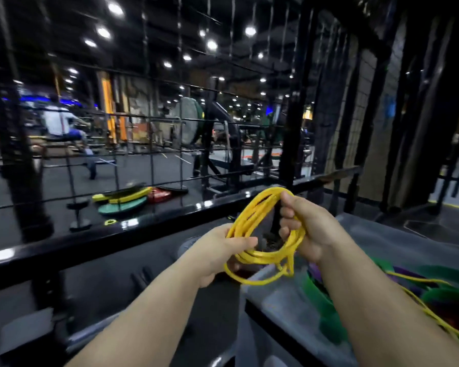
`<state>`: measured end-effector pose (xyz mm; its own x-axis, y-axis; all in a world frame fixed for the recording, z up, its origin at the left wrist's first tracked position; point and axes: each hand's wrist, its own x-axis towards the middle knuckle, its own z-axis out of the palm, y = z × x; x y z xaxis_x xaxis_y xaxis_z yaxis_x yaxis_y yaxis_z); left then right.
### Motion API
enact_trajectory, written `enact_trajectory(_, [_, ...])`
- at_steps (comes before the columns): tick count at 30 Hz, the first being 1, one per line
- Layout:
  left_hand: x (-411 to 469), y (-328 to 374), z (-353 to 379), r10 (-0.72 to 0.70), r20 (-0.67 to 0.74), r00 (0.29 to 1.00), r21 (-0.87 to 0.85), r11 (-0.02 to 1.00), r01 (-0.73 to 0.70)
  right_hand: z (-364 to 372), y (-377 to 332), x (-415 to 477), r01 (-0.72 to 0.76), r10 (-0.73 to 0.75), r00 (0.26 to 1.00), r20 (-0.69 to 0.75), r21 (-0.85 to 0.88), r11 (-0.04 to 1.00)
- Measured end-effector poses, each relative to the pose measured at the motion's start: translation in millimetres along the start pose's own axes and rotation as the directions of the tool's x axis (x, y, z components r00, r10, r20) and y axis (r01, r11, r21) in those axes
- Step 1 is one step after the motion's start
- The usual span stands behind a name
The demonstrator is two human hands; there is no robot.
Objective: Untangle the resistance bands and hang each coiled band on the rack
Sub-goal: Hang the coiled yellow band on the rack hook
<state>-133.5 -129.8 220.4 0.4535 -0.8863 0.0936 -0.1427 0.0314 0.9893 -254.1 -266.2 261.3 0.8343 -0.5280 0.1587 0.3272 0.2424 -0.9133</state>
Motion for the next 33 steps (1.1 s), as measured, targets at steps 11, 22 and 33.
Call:
enact_trajectory(11, [-49.5, 20.9, -72.5, 0.132, -0.301, 0.944, 0.352, 0.936, -0.018, 85.7, 9.0, 21.4, 0.068, -0.043, 0.986, 0.161, -0.155, 0.986])
enact_trajectory(22, [-114.8, 46.2, -121.1, 0.278, -0.308, 0.910, 0.270, 0.943, -0.196, 161.3, 14.4, 1.3, 0.162, 0.061, 0.885, 0.461, -0.429, 0.888])
enact_trajectory(33, [-182.6, 48.3, -164.4, 0.309, -0.587, 0.748, 0.210, 0.951, -0.229, 252.4, 51.2, 10.7, 0.315, -0.028, 0.827, 0.561, -0.422, 0.850])
